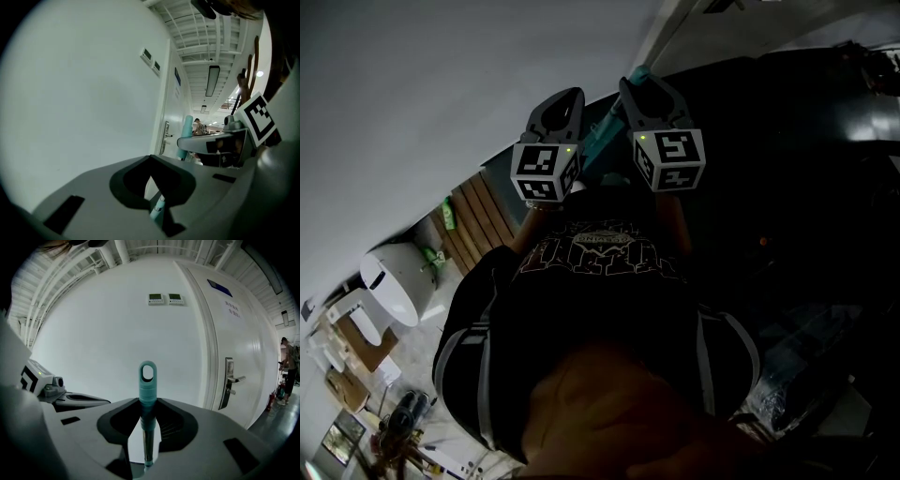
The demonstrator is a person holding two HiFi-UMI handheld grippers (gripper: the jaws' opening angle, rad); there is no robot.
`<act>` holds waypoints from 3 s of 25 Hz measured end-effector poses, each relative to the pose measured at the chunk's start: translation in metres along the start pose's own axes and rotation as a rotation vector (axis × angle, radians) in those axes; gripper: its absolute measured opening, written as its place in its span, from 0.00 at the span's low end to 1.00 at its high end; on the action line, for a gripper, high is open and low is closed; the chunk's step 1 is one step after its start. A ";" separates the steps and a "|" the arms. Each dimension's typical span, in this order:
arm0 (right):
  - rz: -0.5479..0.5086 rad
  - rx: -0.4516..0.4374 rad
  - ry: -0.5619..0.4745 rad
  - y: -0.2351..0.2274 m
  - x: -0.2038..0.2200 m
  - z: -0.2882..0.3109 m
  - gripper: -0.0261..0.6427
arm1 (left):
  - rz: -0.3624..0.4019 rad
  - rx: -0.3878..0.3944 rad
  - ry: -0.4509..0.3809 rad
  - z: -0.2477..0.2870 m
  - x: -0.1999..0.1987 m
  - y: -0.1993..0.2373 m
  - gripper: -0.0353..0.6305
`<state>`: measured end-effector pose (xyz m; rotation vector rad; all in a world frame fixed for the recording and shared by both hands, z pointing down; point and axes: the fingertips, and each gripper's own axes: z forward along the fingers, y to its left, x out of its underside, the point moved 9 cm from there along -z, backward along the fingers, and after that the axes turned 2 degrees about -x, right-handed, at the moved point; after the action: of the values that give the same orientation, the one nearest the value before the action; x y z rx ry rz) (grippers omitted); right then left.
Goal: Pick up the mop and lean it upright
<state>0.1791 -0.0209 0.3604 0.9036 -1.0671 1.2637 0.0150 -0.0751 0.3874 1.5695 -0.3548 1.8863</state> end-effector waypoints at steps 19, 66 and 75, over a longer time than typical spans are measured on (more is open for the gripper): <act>-0.021 -0.115 0.046 -0.103 0.005 0.013 0.22 | -0.029 -0.141 -0.013 0.079 -0.005 -0.046 0.12; -0.050 -0.182 0.229 -0.207 0.057 0.133 0.22 | -0.057 -0.334 -0.020 0.159 -0.019 -0.035 0.12; -0.050 -0.167 0.226 -0.204 0.053 0.146 0.22 | -0.061 -0.337 -0.022 0.156 -0.026 -0.025 0.12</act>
<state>0.3644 -0.1681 0.4606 0.6400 -0.9491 1.1852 0.1530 -0.1555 0.3964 1.3586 -0.5936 1.6628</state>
